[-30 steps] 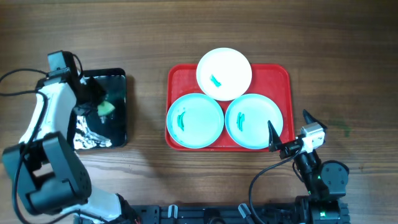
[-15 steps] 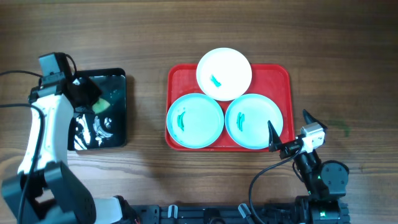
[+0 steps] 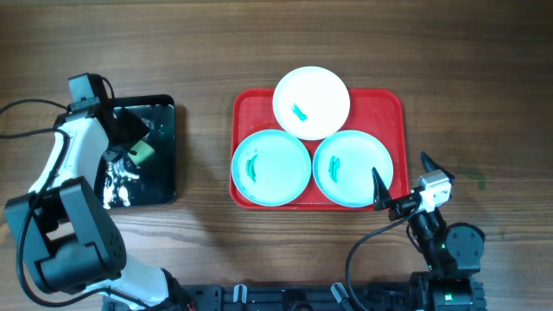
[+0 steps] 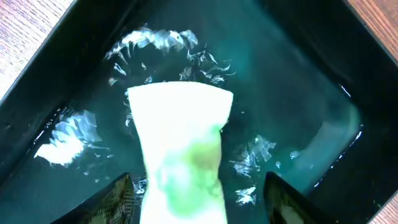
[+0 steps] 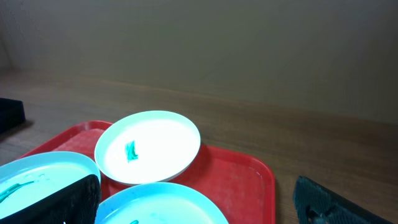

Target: Clean dirty plates on tray and stack at the side

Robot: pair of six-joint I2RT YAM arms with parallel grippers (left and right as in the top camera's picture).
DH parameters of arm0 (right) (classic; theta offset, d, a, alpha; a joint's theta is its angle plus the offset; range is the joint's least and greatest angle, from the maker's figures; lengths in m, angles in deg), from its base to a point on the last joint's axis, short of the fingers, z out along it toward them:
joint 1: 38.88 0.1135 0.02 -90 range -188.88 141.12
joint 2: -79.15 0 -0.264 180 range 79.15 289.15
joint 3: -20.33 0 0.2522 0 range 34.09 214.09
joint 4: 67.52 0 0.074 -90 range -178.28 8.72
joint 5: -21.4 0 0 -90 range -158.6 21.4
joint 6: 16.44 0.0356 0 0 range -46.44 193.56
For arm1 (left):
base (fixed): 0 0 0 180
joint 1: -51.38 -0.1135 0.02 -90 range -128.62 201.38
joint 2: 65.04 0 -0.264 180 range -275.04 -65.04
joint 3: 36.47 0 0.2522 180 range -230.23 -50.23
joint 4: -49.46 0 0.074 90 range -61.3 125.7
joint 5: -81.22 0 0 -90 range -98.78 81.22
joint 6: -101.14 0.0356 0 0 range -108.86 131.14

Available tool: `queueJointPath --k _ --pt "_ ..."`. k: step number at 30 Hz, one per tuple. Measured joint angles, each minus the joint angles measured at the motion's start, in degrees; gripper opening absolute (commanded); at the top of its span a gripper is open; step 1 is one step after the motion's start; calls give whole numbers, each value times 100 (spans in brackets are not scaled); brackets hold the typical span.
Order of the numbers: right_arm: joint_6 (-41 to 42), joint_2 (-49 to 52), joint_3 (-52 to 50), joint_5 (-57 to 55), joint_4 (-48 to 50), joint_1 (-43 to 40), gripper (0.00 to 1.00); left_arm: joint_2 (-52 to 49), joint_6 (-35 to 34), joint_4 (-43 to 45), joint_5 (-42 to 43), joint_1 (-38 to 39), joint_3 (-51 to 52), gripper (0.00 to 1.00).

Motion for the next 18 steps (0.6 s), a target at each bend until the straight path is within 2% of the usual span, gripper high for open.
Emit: queueJointPath --k 2,4,10,12,16,18 --pt "0 0 0 0 0 0 100 -2 17 2 -2 0 0 76" --pt "0 0 0 0 0 0 100 -2 0 0 0 0 0 63" --pt "0 0 0 0 0 0 100 -2 -2 -201 90 0 0 56" --pt "0 0 0 0 0 0 100 -2 0 -203 -2 0 0 49" --pt "0 0 0 0 0 0 100 -96 -74 -195 -457 0 0 51" --pt "0 0 0 0 0 0 100 -258 -114 -160 -516 -11 0 42"
